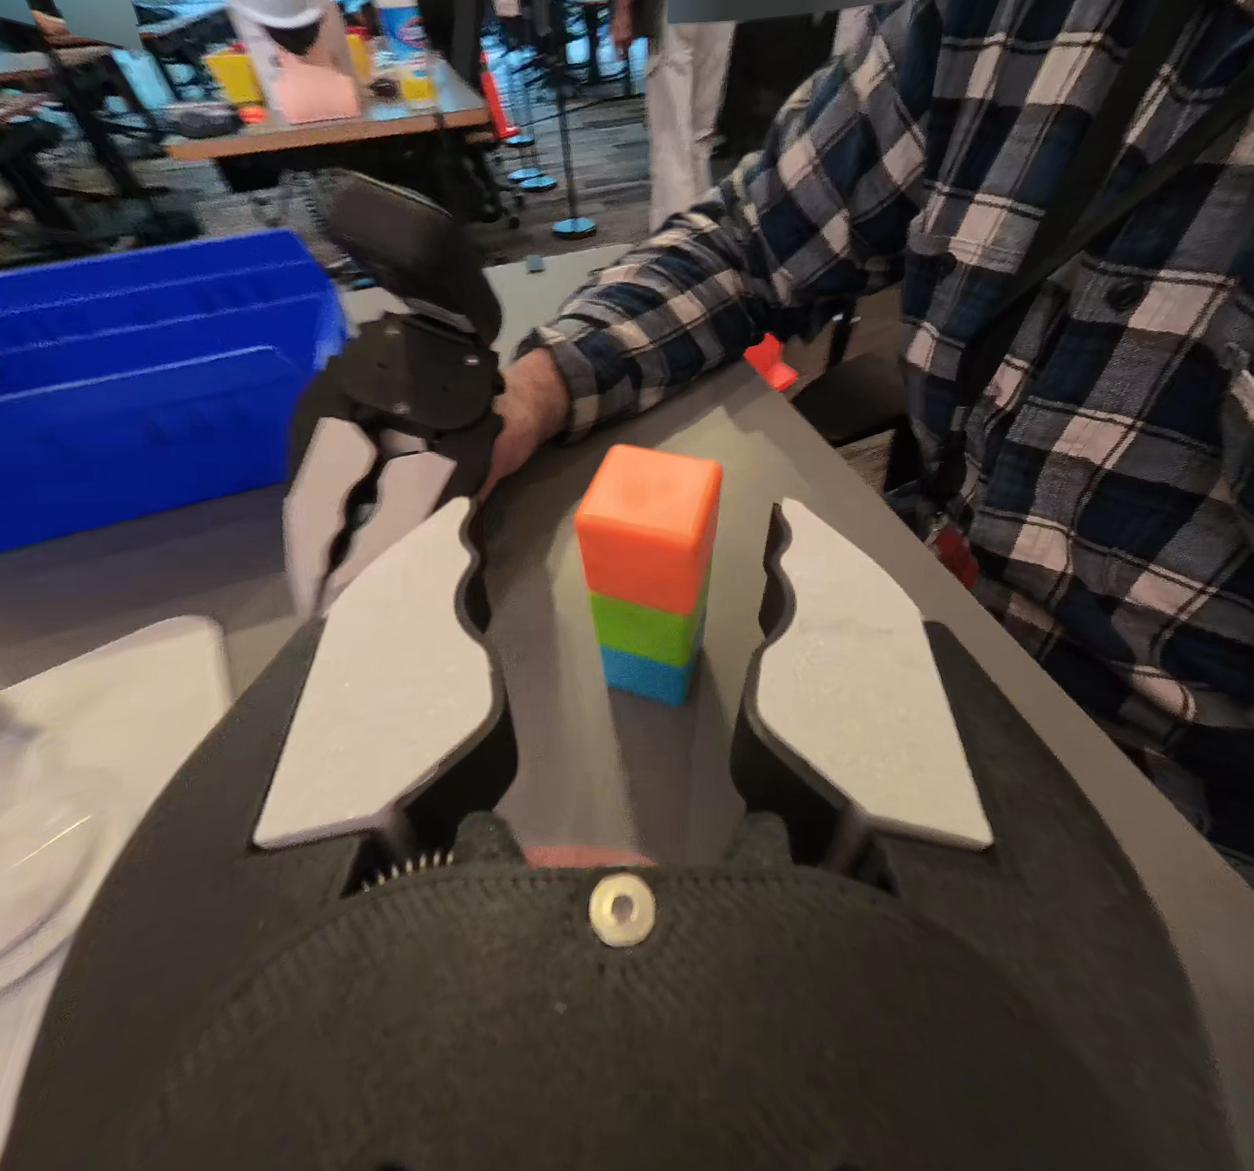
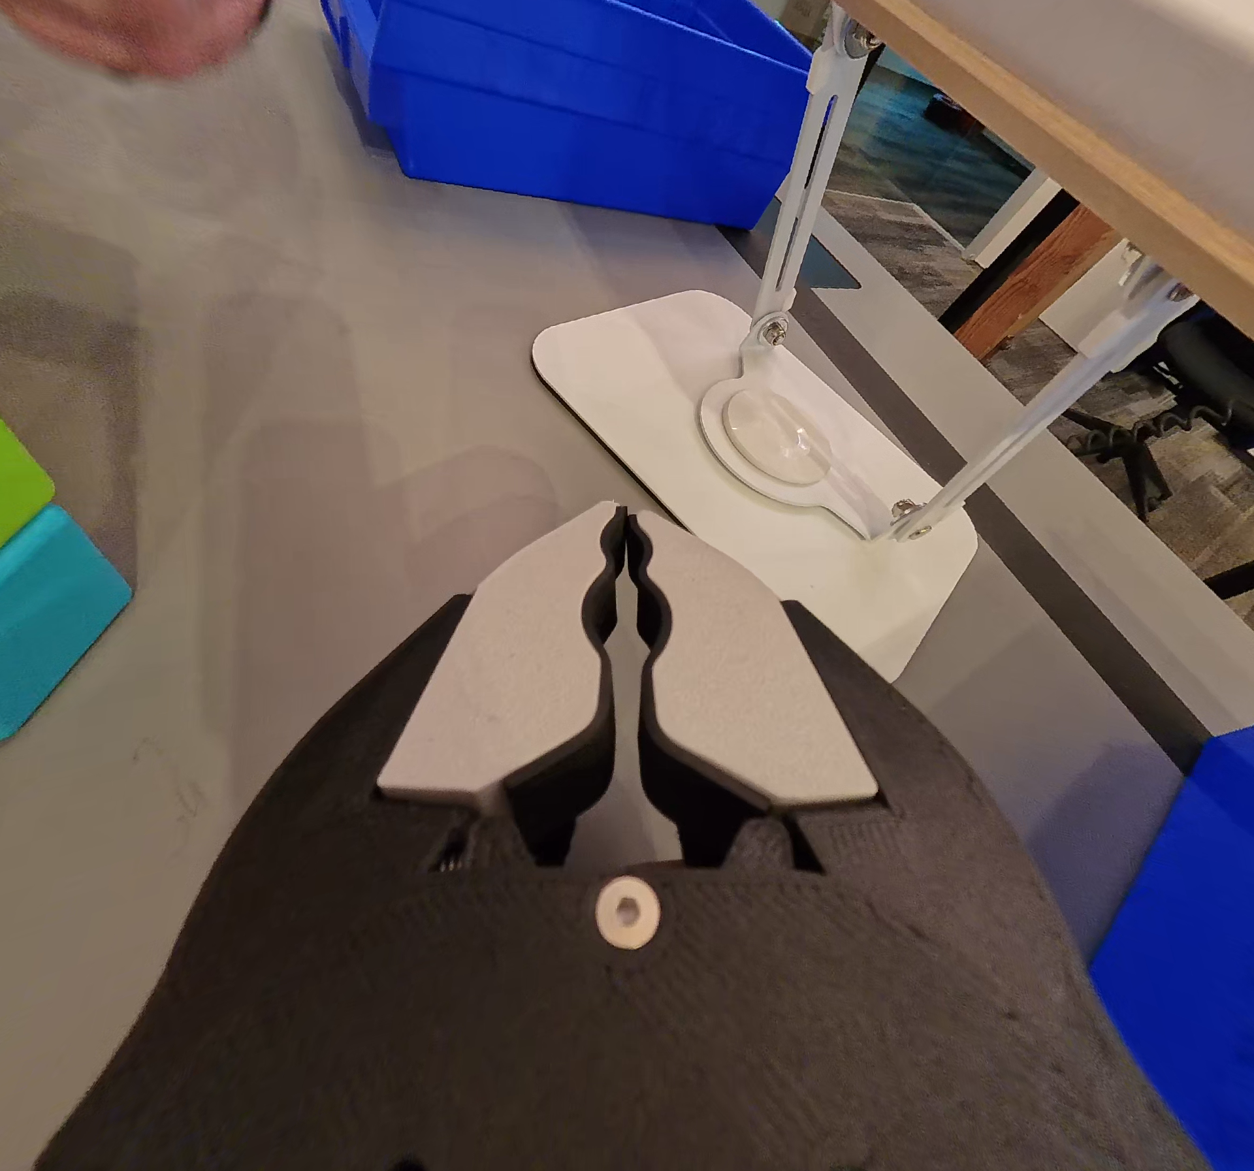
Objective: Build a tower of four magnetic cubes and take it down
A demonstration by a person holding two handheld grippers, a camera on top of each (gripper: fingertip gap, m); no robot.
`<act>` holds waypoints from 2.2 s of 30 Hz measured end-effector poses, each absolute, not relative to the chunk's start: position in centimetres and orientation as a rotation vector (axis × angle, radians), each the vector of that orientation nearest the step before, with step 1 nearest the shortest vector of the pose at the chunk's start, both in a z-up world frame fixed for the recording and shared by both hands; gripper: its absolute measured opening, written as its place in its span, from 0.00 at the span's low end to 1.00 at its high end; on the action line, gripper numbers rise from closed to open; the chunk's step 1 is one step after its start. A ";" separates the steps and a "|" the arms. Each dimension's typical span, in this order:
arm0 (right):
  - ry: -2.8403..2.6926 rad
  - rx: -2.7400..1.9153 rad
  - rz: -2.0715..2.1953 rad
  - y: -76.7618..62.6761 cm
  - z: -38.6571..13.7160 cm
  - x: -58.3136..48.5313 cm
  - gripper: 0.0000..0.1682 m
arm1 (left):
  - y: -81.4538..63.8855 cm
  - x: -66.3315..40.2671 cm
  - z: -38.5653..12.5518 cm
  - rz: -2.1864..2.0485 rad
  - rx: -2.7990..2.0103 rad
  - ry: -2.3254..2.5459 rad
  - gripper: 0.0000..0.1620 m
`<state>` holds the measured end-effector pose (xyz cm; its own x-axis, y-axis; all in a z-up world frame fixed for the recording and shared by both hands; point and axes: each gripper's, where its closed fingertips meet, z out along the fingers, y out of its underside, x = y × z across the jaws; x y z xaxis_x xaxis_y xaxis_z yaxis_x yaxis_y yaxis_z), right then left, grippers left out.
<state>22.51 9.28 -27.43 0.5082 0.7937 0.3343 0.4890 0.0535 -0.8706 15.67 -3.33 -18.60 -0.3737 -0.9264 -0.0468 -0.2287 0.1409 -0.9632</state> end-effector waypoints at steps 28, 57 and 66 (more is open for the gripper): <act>-1.152 -1.593 0.327 9.1 -27.6 22.4 0.00 | 32.6 -6.2 -28.7 -0.189 -2.075 1.442 0.44; -1.165 -1.591 0.322 9.0 -27.7 22.3 0.00 | 8.1 4.6 -13.9 -0.491 -1.477 1.802 0.30; -1.175 -1.585 0.329 8.8 -27.7 22.2 0.00 | -3.2 15.8 -14.2 -0.564 -1.150 2.247 0.30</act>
